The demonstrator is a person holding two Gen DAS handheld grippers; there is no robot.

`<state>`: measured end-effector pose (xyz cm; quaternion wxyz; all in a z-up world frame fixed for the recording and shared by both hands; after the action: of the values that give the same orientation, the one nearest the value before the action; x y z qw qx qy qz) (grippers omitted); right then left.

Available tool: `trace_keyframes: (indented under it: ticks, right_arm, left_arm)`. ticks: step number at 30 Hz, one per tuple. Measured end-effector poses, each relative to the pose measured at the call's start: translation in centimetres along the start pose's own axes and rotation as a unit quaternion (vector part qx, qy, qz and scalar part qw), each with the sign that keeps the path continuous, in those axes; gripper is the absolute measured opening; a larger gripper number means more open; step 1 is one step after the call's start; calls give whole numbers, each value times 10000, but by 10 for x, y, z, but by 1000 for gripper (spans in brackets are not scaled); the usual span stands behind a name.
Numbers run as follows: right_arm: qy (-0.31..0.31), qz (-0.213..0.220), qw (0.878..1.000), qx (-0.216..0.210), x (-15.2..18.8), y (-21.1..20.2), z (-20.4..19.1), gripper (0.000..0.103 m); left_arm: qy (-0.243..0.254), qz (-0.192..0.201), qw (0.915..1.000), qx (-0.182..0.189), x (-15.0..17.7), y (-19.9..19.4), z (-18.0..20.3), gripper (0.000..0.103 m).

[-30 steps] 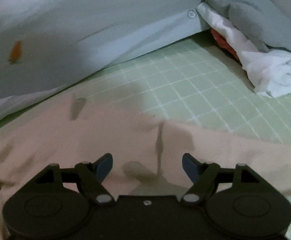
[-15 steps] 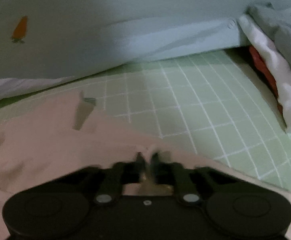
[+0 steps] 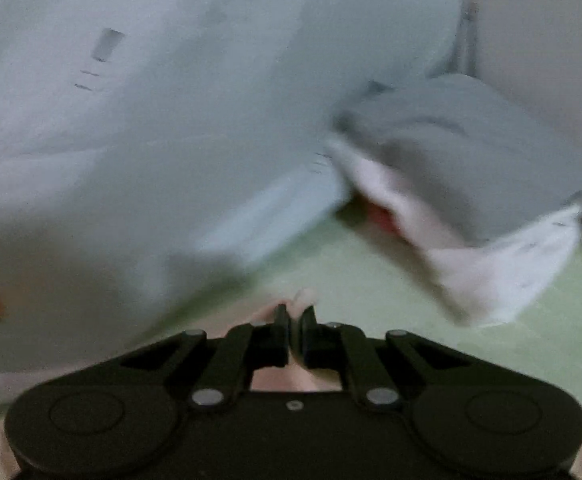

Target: Fold clothes

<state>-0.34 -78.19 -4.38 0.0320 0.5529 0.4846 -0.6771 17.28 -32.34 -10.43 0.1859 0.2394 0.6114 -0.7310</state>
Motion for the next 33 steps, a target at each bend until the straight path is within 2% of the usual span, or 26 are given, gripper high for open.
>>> trace_keyframes:
  ticks: [4,8,11,14,16,17,18,19,21,24,30,33]
  right_arm:
    - [-330,-72,9994,-54,8,0,-2,6]
    - [-141,-202,9997,-1,13,7,0,6]
    - [-219,-239,9995,-1,13,11,-1,6]
    - [-236,-225,9995,-58,9,12,0,6]
    - [-188,-195,9996,-107,4,12,2,6]
    - [-177,-164,9996,-137,1,12,3,6]
    - [-165,-133,9996,-167,-2,12,4,6]
    - [-153,-101,9996,-198,-5,11,4,6]
    - [-137,-11,9996,-241,-10,10,6,6]
    - [-135,62,9998,-147,-13,14,9,6]
    - [-354,-165,9992,69,-4,36,6,6]
    - [-580,-408,9973,168,5,43,-1,7]
  left_arm:
    - [35,-35,9996,278,-5,7,13,94]
    - [80,-132,9972,733,-12,17,31,94]
    - [190,-249,9946,992,-18,30,45,94]
    - [156,-447,9917,1196,-24,48,58,88]
    - [88,-607,9896,1299,-28,61,63,65]
    - [60,-692,9888,1321,-30,67,66,57]
    - [38,-738,9886,1313,-31,72,66,35]
    - [16,-776,9885,1298,-33,77,67,3]
    - [3,-721,9901,1204,-37,81,66,4]
    - [7,-438,9926,1132,-44,80,60,3]
    - [-29,-239,9950,971,-57,90,53,4]
    - [-65,-263,9957,889,-57,90,54,12]
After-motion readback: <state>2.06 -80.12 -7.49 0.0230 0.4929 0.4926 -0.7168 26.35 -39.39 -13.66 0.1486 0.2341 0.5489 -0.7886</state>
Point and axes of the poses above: each gripper's, at about its wrist camera, not at the fingertips, and y roughly the way its jaws point, z to its right, x to its underside, the point moved 2 cm from there along y, roughly the way its jaws point, and after that the axes turned 7 degrees about -y, right-handed, at the moved point
